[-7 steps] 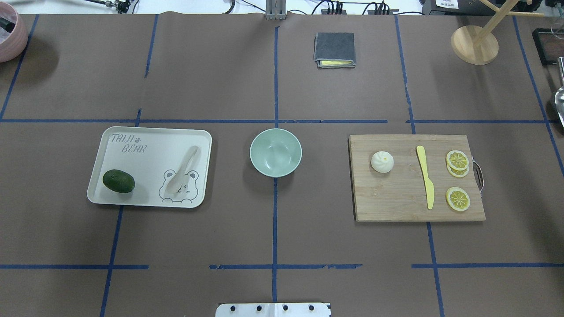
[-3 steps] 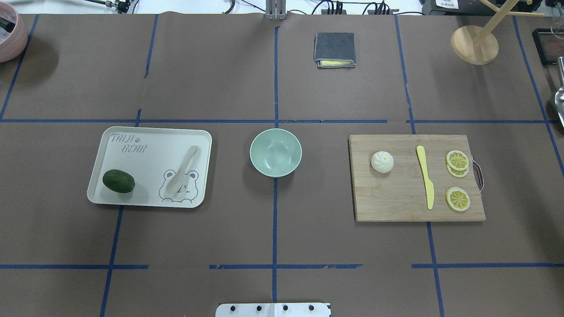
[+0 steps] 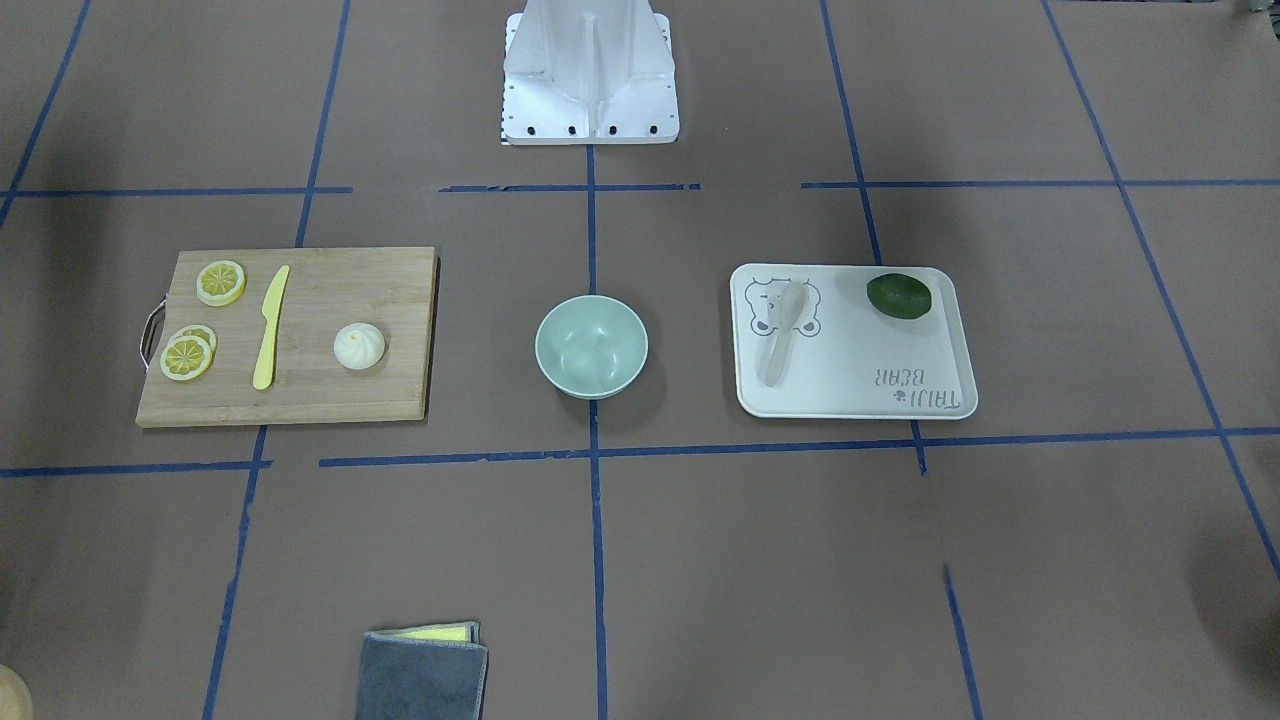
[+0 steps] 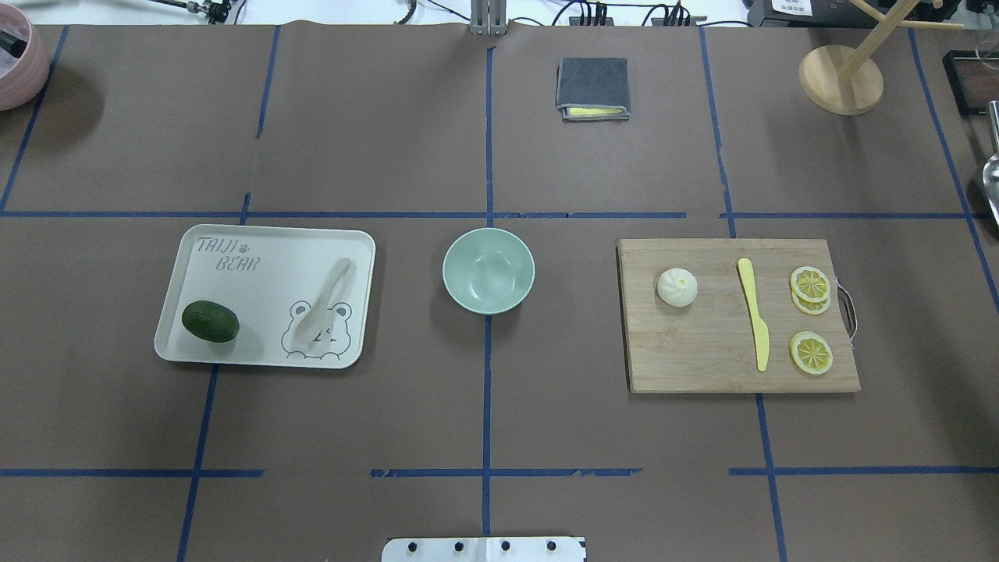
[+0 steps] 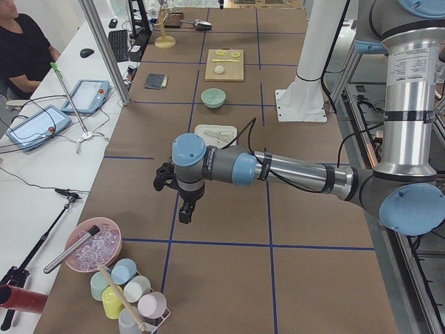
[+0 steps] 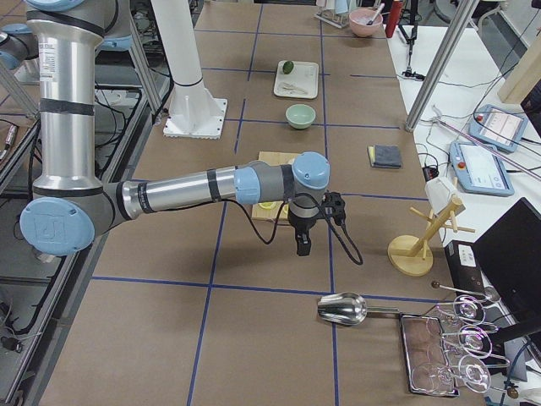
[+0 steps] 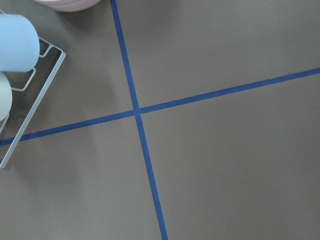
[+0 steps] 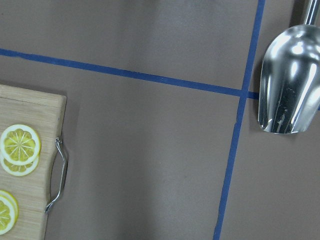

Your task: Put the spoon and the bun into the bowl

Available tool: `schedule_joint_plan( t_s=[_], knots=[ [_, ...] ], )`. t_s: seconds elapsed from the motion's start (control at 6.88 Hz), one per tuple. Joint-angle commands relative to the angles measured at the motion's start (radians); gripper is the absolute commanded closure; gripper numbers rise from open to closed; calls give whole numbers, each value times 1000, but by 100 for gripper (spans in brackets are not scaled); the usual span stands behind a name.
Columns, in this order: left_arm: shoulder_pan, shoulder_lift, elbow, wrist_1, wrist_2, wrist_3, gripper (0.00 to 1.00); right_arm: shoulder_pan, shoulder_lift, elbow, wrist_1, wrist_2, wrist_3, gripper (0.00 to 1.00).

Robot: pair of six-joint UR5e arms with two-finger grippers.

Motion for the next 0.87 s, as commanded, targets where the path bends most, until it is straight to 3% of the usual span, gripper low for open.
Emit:
schedule_joint_plan(
  t_s=[0.0,0.29,0.73],
  knots=[
    [70,0,-7,-108,-16,-6,0,-7,0,1,8,31,2,0],
    [136,-5,-8,-226,-16,-13,0,-12,0,-1,20,53,8,0],
    [411,-148,10,-371,-2,-346,0,-35,0,-1,20,50,12,0]
  ],
)
